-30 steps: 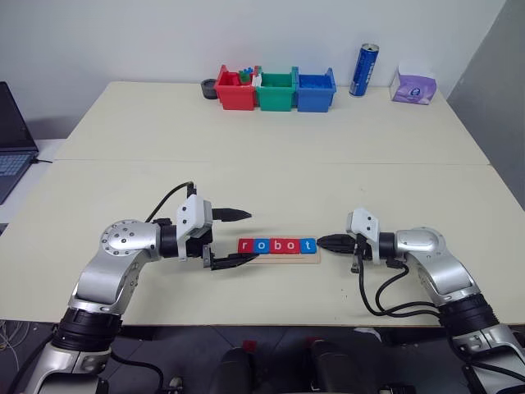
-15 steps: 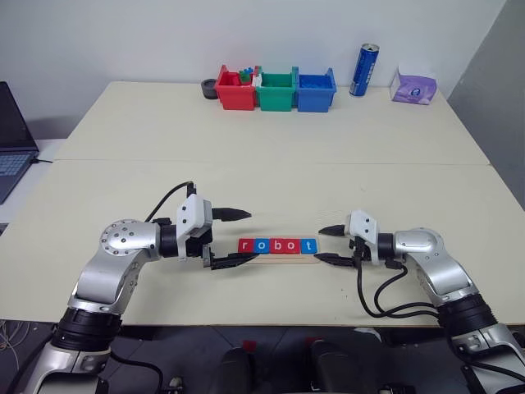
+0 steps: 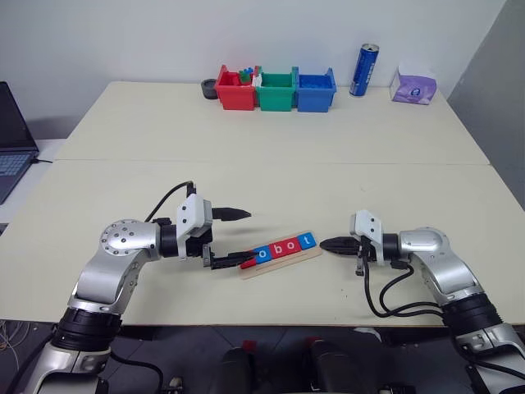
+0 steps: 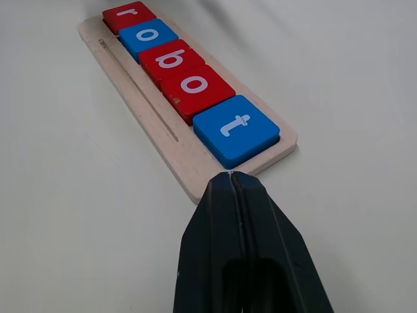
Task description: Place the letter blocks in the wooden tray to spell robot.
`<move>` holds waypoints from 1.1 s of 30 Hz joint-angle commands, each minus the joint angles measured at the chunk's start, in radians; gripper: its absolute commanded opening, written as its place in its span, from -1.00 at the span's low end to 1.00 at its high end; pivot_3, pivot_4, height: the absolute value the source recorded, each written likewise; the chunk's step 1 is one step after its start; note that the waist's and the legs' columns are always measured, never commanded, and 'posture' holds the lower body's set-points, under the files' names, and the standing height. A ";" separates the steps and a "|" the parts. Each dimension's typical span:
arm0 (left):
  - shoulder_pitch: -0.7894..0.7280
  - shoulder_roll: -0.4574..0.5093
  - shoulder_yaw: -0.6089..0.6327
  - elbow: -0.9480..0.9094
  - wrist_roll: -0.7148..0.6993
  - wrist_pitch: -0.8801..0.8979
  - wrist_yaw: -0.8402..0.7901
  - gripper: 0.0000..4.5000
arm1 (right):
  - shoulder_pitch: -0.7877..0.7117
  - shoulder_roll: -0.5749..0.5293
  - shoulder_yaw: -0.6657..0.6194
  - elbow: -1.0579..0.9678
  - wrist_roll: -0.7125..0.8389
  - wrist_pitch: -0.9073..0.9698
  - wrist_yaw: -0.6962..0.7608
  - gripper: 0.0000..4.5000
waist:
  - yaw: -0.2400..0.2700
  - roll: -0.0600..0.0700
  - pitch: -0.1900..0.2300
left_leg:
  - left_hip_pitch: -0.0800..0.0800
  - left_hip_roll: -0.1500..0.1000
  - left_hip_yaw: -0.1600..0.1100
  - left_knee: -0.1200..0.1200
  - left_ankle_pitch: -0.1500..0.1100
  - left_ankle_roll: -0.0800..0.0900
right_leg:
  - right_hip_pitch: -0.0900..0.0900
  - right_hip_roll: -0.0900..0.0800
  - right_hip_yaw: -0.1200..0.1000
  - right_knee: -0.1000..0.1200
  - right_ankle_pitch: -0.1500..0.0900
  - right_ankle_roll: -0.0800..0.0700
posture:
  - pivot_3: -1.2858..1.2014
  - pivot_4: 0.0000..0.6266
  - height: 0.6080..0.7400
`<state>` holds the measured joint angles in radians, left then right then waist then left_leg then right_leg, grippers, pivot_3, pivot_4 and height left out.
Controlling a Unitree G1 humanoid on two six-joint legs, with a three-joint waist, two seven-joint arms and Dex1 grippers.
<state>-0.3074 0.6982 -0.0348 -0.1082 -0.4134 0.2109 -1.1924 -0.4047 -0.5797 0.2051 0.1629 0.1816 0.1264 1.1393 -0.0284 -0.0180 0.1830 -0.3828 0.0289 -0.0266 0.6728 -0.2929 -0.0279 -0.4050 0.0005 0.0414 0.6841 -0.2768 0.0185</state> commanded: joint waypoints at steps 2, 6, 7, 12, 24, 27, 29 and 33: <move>-0.012 0.006 0.011 -0.025 -0.006 -0.008 -0.004 1.00 | -0.039 0.010 -0.026 0.019 -0.003 -0.022 -0.022 -0.98 | 0.000 0.000 0.000 | 0.000 0.000 0.000 0.000 0.000 0.000 | 0.000 0.000 0.000 0.000 0.000 0.000 | 0.03 -0.52 1.00; -0.011 0.006 0.010 -0.028 -0.006 -0.007 -0.004 1.00 | -0.061 0.045 -0.011 0.051 -0.017 -0.043 -0.052 -0.98 | 0.000 0.000 0.000 | 0.000 0.000 0.000 0.001 0.000 0.000 | 0.000 0.000 0.000 0.001 0.000 0.000 | 0.03 -0.52 1.00; -0.011 0.006 0.011 -0.029 -0.007 -0.007 -0.004 1.00 | -0.061 0.051 -0.008 0.052 -0.020 -0.046 -0.055 -0.98 | 0.000 0.000 0.000 | 0.000 0.000 0.000 0.001 0.000 0.000 | 0.000 0.000 0.000 0.001 0.000 0.000 | 0.03 -0.52 1.00; -0.006 0.011 0.015 -0.035 -0.008 -0.005 -0.003 1.00 | -0.050 0.062 0.003 0.051 -0.029 -0.059 -0.052 -0.98 | 0.000 0.000 0.000 | 0.000 0.000 0.000 0.001 0.000 0.000 | 0.000 0.000 0.000 0.001 0.000 0.000 | 0.03 -0.52 1.00; 0.001 0.014 0.017 -0.038 -0.009 -0.002 0.002 1.00 | -0.045 0.081 0.004 0.026 -0.029 -0.054 -0.048 -0.98 | -0.001 0.000 0.000 | 0.001 0.000 0.000 0.004 0.000 0.000 | 0.000 0.000 0.000 0.005 0.000 0.000 | 0.03 -0.52 1.00; 0.001 0.014 0.018 -0.039 -0.009 -0.001 0.003 1.00 | -0.058 0.075 -0.016 0.035 -0.017 -0.046 -0.046 -0.98 | -0.001 0.000 0.000 | 0.000 0.000 0.000 0.004 0.000 0.000 | 0.000 0.000 0.000 0.005 0.000 0.000 | 0.03 -0.52 1.00; 0.002 0.015 0.019 -0.037 -0.009 -0.002 0.003 1.00 | -0.078 0.073 -0.032 0.051 -0.005 -0.037 -0.044 -0.98 | -0.001 0.000 0.000 | 0.000 0.000 0.000 0.004 0.000 0.000 | 0.000 0.000 0.000 0.005 0.000 0.000 | 0.03 -0.52 1.00; 0.001 0.015 0.020 -0.033 -0.009 -0.004 0.001 1.00 | -0.139 0.084 -0.046 0.121 -0.005 -0.052 -0.048 -0.98 | -0.002 0.000 0.000 | 0.001 0.000 0.000 0.004 0.000 0.000 | 0.000 0.000 0.001 0.006 0.000 0.000 | 0.03 -0.52 1.00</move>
<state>-0.3057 0.7033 -0.0342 -0.1136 -0.4141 0.2132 -1.1903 -0.5139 -0.4985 0.1923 0.2761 0.1583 0.0928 1.0905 -0.0305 -0.0180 0.1830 -0.3820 0.0288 -0.0264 0.6769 -0.2929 -0.0278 -0.4053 0.0008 0.0420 0.6899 -0.2768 0.0185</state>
